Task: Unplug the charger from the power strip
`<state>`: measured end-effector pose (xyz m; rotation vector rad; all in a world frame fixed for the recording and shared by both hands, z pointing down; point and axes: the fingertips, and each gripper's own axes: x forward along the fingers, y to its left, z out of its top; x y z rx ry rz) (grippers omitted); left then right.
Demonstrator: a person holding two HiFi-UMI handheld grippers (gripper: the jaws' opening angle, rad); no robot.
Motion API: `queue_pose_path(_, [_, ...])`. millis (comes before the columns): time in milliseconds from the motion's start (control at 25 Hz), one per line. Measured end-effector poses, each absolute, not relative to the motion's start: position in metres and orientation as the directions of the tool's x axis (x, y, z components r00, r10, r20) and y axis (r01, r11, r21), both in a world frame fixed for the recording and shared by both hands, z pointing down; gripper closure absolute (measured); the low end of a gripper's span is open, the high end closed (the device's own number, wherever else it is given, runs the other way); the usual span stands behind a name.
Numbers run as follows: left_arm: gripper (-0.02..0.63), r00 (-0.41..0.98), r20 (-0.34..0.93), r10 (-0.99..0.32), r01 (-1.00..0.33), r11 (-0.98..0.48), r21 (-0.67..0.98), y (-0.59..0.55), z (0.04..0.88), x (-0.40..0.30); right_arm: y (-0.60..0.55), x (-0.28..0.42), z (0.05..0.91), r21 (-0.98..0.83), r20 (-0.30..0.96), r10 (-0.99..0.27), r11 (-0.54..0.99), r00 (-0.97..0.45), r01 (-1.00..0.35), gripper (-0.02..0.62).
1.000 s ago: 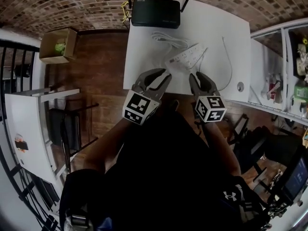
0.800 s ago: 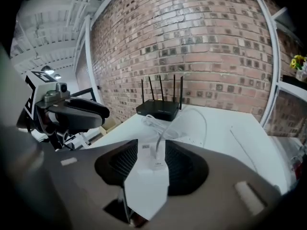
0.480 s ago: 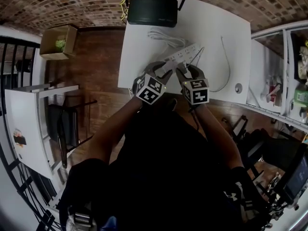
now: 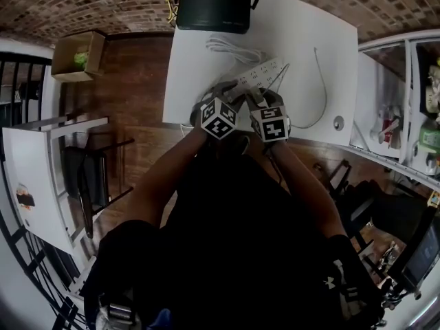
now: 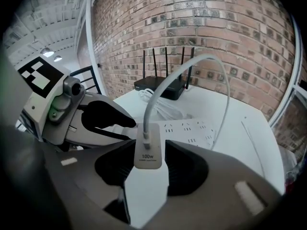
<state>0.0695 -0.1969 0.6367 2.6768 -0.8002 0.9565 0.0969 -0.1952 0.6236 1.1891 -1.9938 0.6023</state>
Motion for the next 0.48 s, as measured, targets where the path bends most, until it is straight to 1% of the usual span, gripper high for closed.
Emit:
queue_pose_path(280, [0.446,0.653,0.633,-0.416,-0.543,-0.84,0.008,-0.1937,0.6449,0.0731,-0.1949,0.0932,0.6227,0.018,0.775,-0.56,0.485,-0.294,-0.874,0.448])
queue_pose_path(480, [0.445,0.666,0.622,-0.413,-0.564,-0.824,0.056,-0.1946,0.6464,0.0723,-0.1951,0.0936,0.6225,0.003,0.774,-0.556,0.484,-0.304,-0.875,0.454])
